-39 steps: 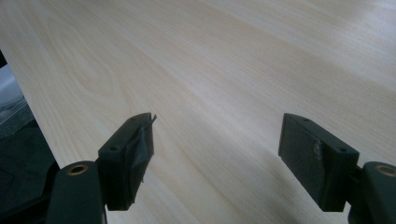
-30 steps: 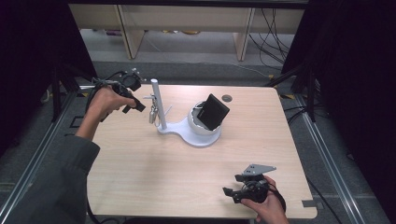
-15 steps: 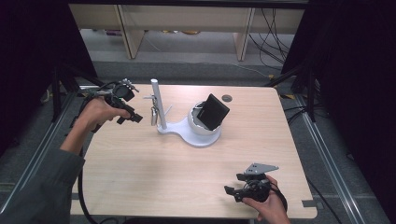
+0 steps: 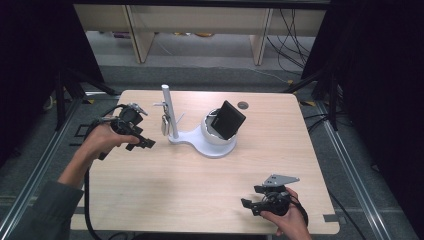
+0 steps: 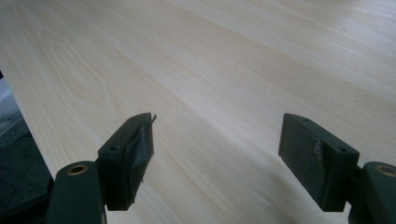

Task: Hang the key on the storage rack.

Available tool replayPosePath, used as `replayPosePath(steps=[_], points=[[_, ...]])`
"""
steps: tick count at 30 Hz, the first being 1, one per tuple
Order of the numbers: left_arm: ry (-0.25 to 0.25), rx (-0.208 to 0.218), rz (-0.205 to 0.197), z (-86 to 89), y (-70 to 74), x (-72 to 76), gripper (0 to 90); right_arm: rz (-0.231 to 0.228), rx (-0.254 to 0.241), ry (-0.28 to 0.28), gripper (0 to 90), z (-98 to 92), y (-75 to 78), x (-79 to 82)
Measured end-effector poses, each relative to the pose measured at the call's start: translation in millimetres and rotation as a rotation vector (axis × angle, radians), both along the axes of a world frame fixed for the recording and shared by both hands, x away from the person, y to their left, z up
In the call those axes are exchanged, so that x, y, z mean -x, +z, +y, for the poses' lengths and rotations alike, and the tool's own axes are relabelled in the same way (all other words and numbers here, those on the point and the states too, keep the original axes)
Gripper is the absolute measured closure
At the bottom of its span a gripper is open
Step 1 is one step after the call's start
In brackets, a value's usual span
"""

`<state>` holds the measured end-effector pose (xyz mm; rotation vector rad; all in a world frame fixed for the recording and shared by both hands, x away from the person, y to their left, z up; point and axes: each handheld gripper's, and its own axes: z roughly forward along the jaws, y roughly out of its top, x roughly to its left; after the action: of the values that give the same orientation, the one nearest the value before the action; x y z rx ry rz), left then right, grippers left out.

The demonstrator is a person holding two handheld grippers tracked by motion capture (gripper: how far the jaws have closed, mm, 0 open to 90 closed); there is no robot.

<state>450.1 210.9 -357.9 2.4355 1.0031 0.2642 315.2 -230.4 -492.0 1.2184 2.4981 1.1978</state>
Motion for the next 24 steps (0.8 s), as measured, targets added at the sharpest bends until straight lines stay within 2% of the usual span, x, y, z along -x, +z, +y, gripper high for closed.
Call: replayPosePath(steps=[3,4,10,11,14,17,19,24], points=[[-0.007,0.014,-0.003,0.7,-2.5,6.0,29.3,0.002,0.001,-0.001,27.4,0.3,0.3,0.3],[-0.007,0.014,-0.007,0.9,-3.3,7.5,29.0,-0.016,0.012,0.010,27.4,-0.4,0.2,-1.1],[-0.009,0.021,-0.005,2.0,-10.0,16.1,28.3,-0.011,0.010,0.011,27.4,2.0,-0.3,-0.2],[-0.019,0.023,-0.002,2.5,-12.3,19.4,28.3,0.009,0.001,-0.002,27.4,3.0,-0.2,1.0],[-0.018,0.019,-0.009,2.2,-15.8,24.4,27.7,-0.004,0.011,0.009,27.4,0.4,-0.6,-1.6],[-0.020,0.043,-0.014,-0.1,-23.3,32.6,27.4,-0.009,0.013,0.008,27.4,1.3,0.2,-0.8],[-0.039,0.042,0.002,-2.8,-28.5,39.2,26.6,-0.009,0.014,0.007,27.4,3.2,-0.2,0.6],[-0.087,0.057,-0.005,-12.9,-42.4,53.9,24.9,-0.002,0.023,0.012,27.4,5.1,-1.9,0.3]])
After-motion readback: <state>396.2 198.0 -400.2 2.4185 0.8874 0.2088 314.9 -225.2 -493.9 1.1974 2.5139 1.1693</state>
